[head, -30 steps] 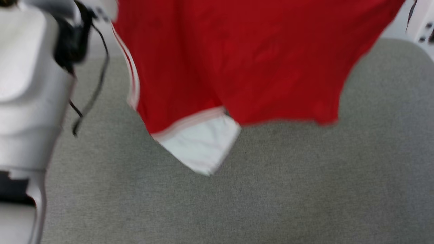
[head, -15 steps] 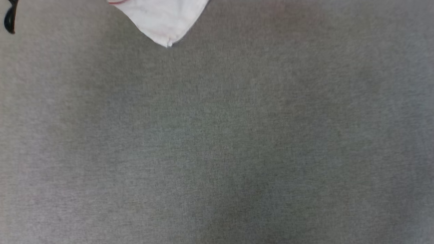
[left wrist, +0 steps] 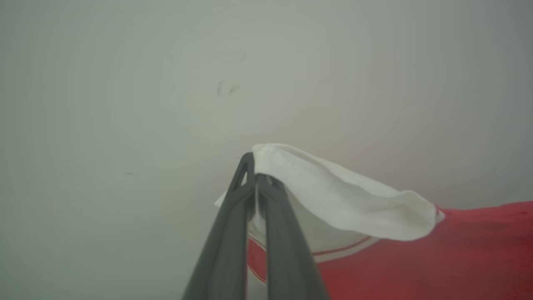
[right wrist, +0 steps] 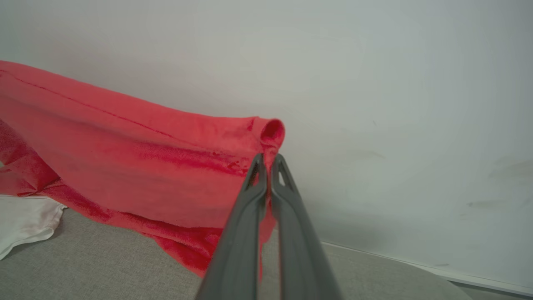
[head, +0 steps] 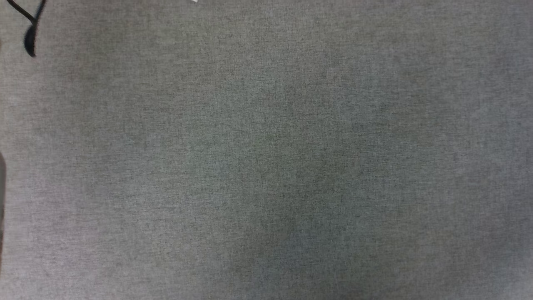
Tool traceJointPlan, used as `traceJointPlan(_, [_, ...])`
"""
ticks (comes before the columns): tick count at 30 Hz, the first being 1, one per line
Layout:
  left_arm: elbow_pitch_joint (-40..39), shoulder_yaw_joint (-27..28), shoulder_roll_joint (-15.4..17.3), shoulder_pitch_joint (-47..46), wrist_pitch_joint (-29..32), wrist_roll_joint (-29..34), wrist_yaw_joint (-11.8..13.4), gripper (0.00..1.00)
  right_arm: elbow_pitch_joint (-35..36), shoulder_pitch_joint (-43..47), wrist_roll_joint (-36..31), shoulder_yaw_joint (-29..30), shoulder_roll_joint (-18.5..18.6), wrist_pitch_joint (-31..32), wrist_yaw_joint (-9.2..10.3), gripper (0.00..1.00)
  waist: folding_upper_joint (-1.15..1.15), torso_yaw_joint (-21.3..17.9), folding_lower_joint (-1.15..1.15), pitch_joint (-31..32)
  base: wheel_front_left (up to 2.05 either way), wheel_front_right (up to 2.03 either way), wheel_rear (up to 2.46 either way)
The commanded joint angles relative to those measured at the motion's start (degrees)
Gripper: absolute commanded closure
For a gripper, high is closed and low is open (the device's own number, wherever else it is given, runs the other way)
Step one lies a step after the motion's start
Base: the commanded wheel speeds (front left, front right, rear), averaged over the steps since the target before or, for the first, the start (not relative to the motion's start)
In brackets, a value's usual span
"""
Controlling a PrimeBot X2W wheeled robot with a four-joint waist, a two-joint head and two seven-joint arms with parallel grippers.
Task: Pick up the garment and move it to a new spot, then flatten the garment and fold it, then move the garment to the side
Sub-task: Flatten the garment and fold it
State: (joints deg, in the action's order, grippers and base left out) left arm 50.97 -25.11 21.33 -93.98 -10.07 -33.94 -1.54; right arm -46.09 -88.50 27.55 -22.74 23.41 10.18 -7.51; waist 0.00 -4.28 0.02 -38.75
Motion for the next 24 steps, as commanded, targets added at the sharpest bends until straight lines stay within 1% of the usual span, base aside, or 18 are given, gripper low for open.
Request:
traceJointPlan(1, [1.04, 0.24, -0.28, 1.05, -0.73, -0.49, -0.45, 1.0, -0.41, 0.54, 0.94, -0.9, 0.14, -0.55, 0.04, 1.0, 0.0, 0.16, -0.02, -0.37, 0.0, 0.0, 0.0])
traceJointPlan(6, [4.93, 0.45, -1.47, 5.48, -2.76, -1.91, -1.91, 1.0, -1.16, 4.57, 4.82, -4.89, 0.76, -1.78, 0.04, 1.0, 0.0, 0.7, -0.02, 1.11, 0.0, 0.0, 0.0])
traceJointPlan(7, [6.35, -0.21, -1.48, 10.33, -3.79, -1.7, -2.52, 1.0, -0.48, 8.42, 7.56, -7.03, 1.46, -2.43, 0.04, 1.0, 0.0, 1.09, -0.02, 3.54, 0.0, 0.0, 0.0])
traceJointPlan(8, [6.71, -0.24, -1.72, 12.7, -4.07, -2.07, -2.89, 1.0, -0.26, 10.36, 8.14, -7.93, 1.67, -2.9, 0.04, 1.0, 0.0, 1.2, -0.02, 4.92, 0.0, 0.0, 0.0])
traceJointPlan(11, [6.82, 0.19, -1.78, 19.33, -4.69, -3.33, -3.5, 1.0, 0.97, 15.6, 10.82, -9.55, 3.07, -3.33, 0.04, 1.0, 0.0, 1.75, -0.02, 8.55, 0.0, 0.0, 0.0])
traceJointPlan(12, [6.82, 0.19, -1.78, 19.33, -4.69, -3.33, -3.5, 1.0, 0.97, 15.6, 10.82, -9.55, 3.07, -3.33, 0.04, 1.0, 0.0, 1.75, -0.02, 8.55, 0.0, 0.0, 0.0])
traceJointPlan(13, [6.21, 0.7, -1.52, 24.93, -4.87, -3.96, -3.66, 1.0, 1.74, 20.17, 12.46, -10.48, 3.57, -3.79, 0.04, 1.0, 0.0, 1.95, -0.02, 11.33, 0.0, 0.0, 0.0])
traceJointPlan(14, [5.84, 0.91, -1.87, 28.37, -4.9, -4.67, -3.78, 1.0, 2.19, 22.59, 13.3, -10.81, 3.98, -4.05, 0.04, 1.0, 0.0, 2.06, -0.02, 12.87, 0.0, 0.0, 0.0])
traceJointPlan(18, [2.25, 2.53, -0.83, 40.44, -5.12, -6.35, -2.6, 1.0, 4.22, 31.66, 16.3, -11.76, 5.27, -4.69, 0.05, 1.0, 0.0, 1.84, -0.02, 18.66, 0.0, 0.0, 0.0])
traceJointPlan(19, [2.25, 2.53, -0.83, 40.44, -5.12, -6.35, -2.6, 1.0, 4.22, 31.66, 16.3, -11.76, 5.27, -4.69, 0.05, 1.0, 0.0, 1.84, -0.02, 18.66, 0.0, 0.0, 0.0])
traceJointPlan(24, [-5.09, 5.28, 1.3, 57.88, -5.21, -8.65, 0.17, 1.0, 6.48, 42.78, 18.72, -11.81, 6.24, -5.17, 0.07, 1.0, 0.0, 0.95, -0.02, 25.55, 0.0, 0.0, 0.0])
